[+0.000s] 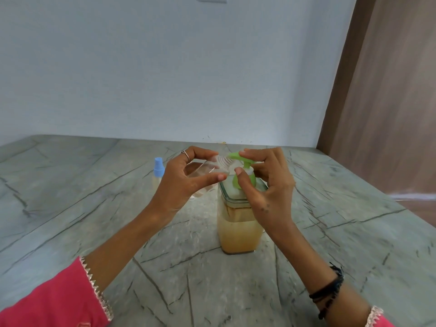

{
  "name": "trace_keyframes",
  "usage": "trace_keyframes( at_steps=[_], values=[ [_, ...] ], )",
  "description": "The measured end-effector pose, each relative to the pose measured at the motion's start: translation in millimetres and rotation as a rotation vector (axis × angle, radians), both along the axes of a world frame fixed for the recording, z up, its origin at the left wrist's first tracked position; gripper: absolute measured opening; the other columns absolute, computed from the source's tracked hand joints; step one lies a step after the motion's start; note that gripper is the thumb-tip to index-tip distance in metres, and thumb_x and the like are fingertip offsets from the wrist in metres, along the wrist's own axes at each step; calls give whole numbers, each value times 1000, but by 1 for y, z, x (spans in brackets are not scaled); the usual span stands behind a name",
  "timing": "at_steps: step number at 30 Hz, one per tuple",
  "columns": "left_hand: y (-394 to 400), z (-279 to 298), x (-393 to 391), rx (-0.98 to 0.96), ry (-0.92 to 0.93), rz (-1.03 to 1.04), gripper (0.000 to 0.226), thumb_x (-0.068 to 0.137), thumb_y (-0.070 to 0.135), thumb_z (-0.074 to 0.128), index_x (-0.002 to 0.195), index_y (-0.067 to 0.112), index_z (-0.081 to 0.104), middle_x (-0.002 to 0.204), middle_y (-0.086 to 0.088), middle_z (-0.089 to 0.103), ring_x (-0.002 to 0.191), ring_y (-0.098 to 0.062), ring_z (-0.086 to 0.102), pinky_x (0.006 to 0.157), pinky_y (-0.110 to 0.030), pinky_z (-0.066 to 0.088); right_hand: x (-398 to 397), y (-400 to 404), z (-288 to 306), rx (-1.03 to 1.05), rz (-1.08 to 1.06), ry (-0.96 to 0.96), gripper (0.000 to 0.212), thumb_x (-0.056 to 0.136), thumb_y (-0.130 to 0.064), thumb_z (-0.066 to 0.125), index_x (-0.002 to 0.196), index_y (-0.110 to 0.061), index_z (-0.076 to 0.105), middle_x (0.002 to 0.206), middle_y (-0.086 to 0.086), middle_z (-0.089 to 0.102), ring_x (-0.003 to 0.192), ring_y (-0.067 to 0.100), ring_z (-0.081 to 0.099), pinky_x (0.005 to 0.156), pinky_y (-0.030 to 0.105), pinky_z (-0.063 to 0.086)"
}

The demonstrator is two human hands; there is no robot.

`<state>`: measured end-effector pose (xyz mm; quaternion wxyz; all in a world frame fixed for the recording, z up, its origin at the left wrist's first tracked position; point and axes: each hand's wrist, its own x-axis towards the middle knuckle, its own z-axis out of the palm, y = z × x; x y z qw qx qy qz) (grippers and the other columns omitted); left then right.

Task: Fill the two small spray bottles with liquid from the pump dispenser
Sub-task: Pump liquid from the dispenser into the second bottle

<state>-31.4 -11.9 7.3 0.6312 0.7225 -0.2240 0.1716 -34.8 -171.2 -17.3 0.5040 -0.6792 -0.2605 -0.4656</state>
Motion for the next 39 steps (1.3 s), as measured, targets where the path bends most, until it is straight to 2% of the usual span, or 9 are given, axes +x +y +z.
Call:
trace_keyframes(
  at_steps=[5,10,14,18,24,29,31,34,39],
  values=[
    [0,1,0,-10,-23,14,39,59,23,76,95,23,62,101,2,67,95,-9,66,87,-24,53,1,0,-2,-30,-1,-26,36,84,-8,66,110,-30,56,110,-12,53,94,15,65,71,20,53],
    [-2,0,0,-2,-57,49,39,58,24,76,94,25,61,99,6,67,93,-7,65,83,-19,53,-3,2,5,27,18,-16,29,79,1,67,98,-20,62,98,-1,61,82,5,64,67,11,48],
    [-2,1,-1,25,-78,65,41,56,26,77,93,25,61,97,10,66,88,1,65,77,-11,50,-2,2,10,34,-11,-8,26,75,0,69,86,-22,61,87,-9,59,78,8,62,62,15,50],
    [-2,0,1,41,-73,70,42,55,29,76,94,25,61,97,12,66,89,1,65,80,-13,50,0,2,11,4,-20,-6,24,73,2,68,82,-19,60,83,-13,56,82,10,63,63,18,52],
    [-1,-1,2,29,-75,72,40,56,29,76,93,27,61,98,10,67,92,-1,65,83,-16,51,-2,1,5,22,64,50,36,79,-4,66,102,-28,53,103,-1,58,85,15,64,70,22,52],
    [-1,0,1,13,-86,66,40,57,25,76,94,25,61,96,8,67,89,-1,66,80,-15,52,-3,-2,0,39,182,156,37,82,-19,66,114,-30,51,121,-4,56,105,20,62,86,33,53],
    [-2,0,0,12,-87,61,40,58,25,76,94,25,60,97,8,66,89,-2,66,80,-15,52,-6,-3,-1,59,276,237,41,79,-30,69,115,-31,50,112,-5,64,101,20,66,88,35,53],
    [-2,0,0,22,-90,62,40,58,25,75,95,25,60,98,9,66,89,-1,65,78,-14,52,-9,-2,3,84,317,302,42,74,-35,74,109,-34,50,90,3,72,87,19,70,78,33,56],
    [-2,0,0,29,-92,57,41,57,27,76,95,26,60,98,10,66,91,-3,66,80,-17,53,-8,-1,14,172,385,332,22,82,-10,70,94,-19,53,81,12,71,70,18,71,61,23,53]
  ],
)
